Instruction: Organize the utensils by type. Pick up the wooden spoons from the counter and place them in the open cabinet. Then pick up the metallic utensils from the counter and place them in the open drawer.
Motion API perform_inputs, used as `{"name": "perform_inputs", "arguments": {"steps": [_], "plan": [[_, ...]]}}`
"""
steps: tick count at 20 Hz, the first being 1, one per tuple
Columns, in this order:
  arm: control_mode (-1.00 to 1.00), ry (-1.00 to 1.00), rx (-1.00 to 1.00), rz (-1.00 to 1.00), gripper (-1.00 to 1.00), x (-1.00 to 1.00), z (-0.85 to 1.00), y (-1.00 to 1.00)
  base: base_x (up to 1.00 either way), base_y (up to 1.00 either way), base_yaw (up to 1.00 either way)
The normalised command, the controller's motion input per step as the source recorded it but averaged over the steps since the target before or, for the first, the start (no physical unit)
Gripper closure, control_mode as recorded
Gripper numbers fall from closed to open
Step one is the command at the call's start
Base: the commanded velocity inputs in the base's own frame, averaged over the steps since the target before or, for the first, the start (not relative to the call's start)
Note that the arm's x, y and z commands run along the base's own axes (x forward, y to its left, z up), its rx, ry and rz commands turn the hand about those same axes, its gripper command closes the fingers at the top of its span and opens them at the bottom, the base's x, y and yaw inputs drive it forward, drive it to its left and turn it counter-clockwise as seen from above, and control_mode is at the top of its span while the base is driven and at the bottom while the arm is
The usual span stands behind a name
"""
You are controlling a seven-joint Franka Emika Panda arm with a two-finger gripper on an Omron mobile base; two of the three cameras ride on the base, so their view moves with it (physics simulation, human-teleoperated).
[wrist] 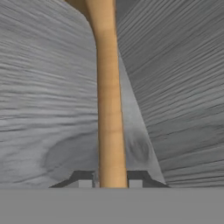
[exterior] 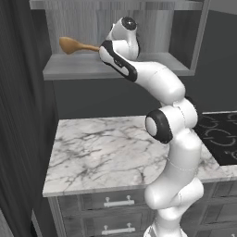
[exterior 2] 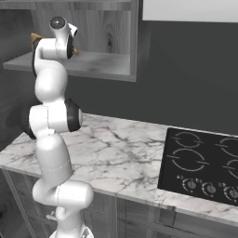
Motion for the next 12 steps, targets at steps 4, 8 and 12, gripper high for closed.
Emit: {"name": "perform_inputs", "arguments": {"steps": [4, 8, 12], "plan": [[-1.00, 0.00, 0.00, 0.00, -1.00, 0.01, -0.12, 0.00, 0.00, 0.00, 0.00], [-1.00, 0.00, 0.00, 0.01, -1.00, 0.00, -0.03, 0.00, 0.00, 0.00, 0.00], [-1.00, -0.04, 0.00, 0.01, -1.00, -0.28, 0.00, 0.00, 0.00, 0.00, 0.00]]}}
